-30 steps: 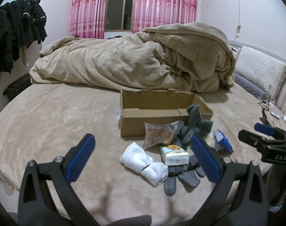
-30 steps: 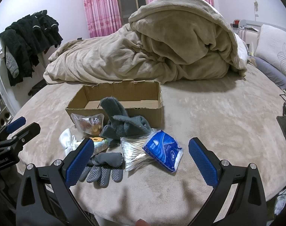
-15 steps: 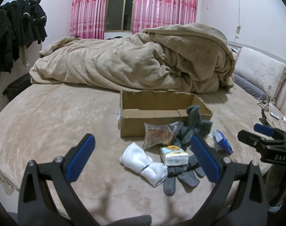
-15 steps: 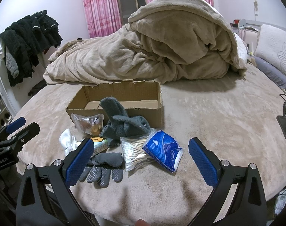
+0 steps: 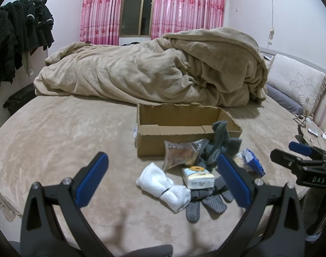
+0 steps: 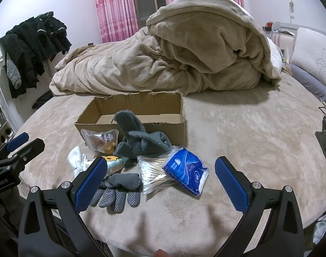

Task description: Organize objects

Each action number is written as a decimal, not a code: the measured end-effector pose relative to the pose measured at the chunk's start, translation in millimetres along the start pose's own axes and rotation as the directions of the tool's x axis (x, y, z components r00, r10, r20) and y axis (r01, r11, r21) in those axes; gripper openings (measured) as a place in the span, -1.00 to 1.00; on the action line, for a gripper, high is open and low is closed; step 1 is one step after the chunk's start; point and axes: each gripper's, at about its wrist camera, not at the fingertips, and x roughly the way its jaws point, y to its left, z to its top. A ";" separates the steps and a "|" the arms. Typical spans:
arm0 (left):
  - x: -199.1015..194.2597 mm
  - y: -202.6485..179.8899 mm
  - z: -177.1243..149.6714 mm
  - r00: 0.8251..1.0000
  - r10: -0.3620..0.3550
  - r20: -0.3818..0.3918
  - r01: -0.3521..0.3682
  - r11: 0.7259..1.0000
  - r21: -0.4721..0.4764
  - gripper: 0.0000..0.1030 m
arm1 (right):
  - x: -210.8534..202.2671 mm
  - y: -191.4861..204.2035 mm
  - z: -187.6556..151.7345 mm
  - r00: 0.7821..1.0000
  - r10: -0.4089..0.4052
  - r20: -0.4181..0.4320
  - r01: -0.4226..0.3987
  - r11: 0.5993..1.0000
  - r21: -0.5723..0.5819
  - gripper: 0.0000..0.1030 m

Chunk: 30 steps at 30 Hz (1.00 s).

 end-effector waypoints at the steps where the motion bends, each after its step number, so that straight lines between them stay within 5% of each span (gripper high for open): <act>1: -0.3 -0.1 0.4 1.000 0.000 0.001 0.000 1.000 -0.002 0.99 | 0.0 -0.1 0.0 1.000 0.000 0.000 0.000 1.000 0.001 0.99; 30: 4.7 3.4 -0.4 1.000 -0.008 -0.021 0.007 1.000 -0.018 0.99 | 6.7 -6.1 -0.4 1.000 -0.010 -0.014 0.010 1.000 0.014 0.99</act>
